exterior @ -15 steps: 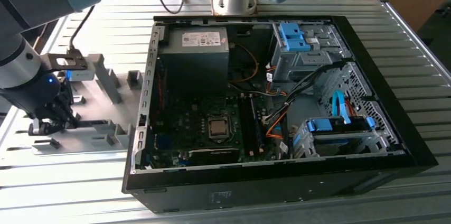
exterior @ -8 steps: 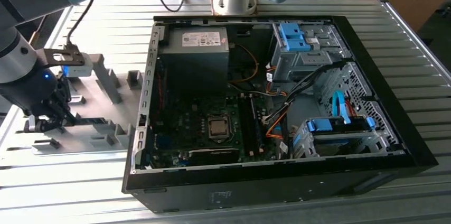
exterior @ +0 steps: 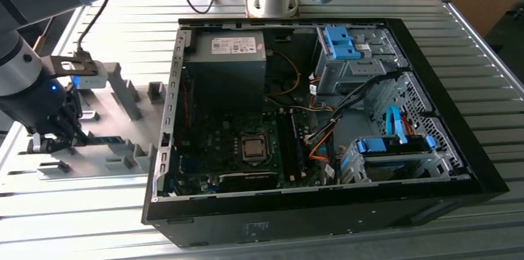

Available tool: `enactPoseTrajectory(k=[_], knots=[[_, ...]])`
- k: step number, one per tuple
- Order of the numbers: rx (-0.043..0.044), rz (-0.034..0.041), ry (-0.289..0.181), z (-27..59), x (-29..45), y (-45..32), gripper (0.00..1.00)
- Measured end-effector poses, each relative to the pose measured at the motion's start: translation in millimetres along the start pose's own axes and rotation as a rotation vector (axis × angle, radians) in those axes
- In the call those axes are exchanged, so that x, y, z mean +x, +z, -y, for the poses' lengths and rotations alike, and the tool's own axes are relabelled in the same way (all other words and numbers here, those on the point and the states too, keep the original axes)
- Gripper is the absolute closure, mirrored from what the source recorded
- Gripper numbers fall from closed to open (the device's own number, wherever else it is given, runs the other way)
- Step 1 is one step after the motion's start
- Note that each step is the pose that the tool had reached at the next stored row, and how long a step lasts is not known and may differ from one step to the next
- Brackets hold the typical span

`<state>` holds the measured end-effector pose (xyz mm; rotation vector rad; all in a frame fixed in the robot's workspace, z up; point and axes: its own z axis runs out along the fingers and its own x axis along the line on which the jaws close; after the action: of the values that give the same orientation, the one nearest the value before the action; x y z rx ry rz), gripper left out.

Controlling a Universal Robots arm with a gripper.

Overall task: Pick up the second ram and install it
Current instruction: 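Pick up the second ram and move it above second insertion slot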

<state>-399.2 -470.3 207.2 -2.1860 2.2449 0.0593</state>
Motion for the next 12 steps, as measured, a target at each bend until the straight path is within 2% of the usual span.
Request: enactPoseTrajectory(k=[12], knots=[[-0.0001, -0.0001, 0.0, -0.1, -0.1, -2.1, 0.86]])
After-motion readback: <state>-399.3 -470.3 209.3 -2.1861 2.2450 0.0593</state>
